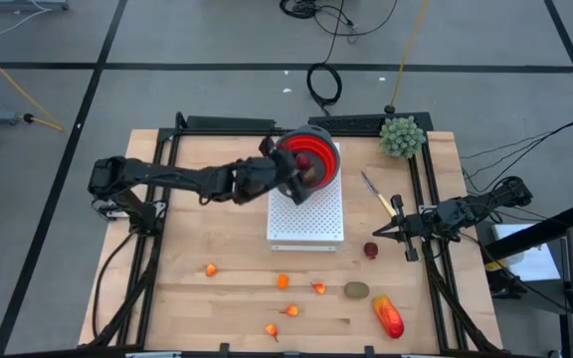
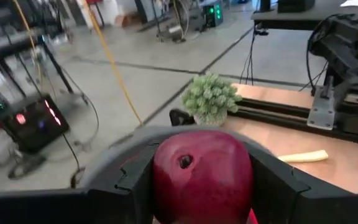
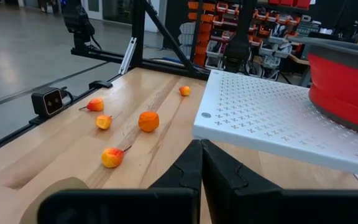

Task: Pick & Place Fruit
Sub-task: Put the red pomegranate into the red strainer bowl

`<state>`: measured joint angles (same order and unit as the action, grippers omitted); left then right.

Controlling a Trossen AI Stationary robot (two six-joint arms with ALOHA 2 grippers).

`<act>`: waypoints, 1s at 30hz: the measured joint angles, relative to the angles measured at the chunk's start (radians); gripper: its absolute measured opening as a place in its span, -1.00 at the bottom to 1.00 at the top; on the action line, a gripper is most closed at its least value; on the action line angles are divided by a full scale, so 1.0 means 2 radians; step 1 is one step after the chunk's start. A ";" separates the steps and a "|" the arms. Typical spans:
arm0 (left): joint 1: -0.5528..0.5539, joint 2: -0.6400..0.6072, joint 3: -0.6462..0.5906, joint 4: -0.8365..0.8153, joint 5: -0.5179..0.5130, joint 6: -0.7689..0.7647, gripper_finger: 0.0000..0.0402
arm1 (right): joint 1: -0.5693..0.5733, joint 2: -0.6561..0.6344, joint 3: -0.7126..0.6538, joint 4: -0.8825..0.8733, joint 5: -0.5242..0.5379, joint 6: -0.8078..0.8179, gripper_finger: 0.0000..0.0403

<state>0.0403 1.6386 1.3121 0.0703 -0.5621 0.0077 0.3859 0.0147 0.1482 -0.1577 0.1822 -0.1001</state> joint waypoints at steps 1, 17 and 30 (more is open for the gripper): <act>0.007 0.000 0.000 -0.004 0.009 -0.009 -0.02 | 0.000 0.000 0.000 0.000 0.000 0.000 -1.00; 0.099 0.000 0.049 -0.134 0.126 -0.147 -0.01 | 0.000 0.000 0.000 0.000 0.000 -0.013 -1.00; 0.100 0.000 0.117 -0.218 0.152 -0.188 0.00 | 0.000 0.000 0.000 0.001 0.000 -0.023 -1.00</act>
<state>0.2401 1.6390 1.5459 -0.3658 -0.2575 -0.3676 0.3859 0.0147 0.1478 -0.1555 0.1825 -0.1471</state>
